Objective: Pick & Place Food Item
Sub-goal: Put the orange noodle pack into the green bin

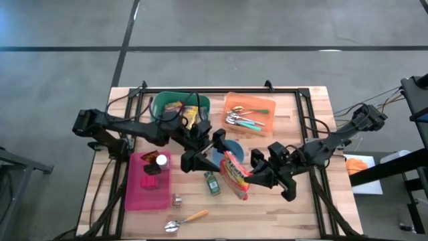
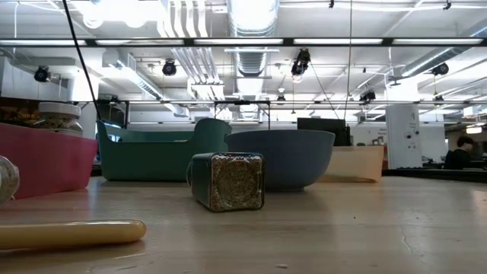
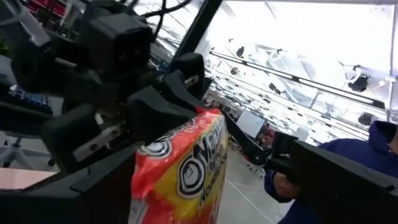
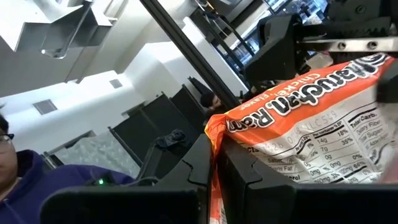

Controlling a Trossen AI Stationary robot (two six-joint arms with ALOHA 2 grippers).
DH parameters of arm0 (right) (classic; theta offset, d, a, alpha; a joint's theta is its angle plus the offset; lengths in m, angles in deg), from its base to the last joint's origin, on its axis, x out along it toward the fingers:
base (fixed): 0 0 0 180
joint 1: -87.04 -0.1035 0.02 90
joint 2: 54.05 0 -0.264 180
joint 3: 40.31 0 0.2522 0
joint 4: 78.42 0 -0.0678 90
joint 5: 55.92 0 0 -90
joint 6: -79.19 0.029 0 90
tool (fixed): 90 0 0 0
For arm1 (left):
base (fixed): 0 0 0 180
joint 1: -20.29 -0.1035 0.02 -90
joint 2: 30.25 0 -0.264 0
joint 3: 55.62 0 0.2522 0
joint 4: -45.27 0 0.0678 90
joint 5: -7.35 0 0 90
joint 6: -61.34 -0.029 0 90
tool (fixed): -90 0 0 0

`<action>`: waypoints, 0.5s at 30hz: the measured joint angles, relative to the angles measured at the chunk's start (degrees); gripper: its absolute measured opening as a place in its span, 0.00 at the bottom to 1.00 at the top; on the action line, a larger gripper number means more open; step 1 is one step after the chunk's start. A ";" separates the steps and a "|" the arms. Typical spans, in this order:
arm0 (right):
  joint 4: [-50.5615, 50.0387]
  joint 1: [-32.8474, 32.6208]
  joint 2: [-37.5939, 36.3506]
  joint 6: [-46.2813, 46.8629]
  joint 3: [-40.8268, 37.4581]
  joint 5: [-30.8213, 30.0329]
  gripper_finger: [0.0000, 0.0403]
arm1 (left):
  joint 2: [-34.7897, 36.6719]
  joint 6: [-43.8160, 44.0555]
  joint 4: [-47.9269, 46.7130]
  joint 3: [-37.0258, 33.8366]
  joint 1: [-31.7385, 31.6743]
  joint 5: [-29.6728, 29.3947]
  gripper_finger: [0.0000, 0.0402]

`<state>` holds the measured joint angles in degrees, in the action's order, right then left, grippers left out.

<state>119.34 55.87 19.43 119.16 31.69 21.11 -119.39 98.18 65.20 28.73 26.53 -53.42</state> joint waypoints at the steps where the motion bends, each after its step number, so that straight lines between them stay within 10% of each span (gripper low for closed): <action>1: 0.04 0.20 0.28 -0.02 0.18 0.01 0.02 | 0.00 -0.22 0.04 0.00 0.23 0.16 0.99; 15: 0.04 1.26 1.76 -1.18 2.51 2.75 0.02 | 0.00 -2.43 1.29 0.00 2.82 0.81 0.87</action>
<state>119.39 57.13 21.19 117.98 34.20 23.87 -119.39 95.76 66.49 28.73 29.35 -52.61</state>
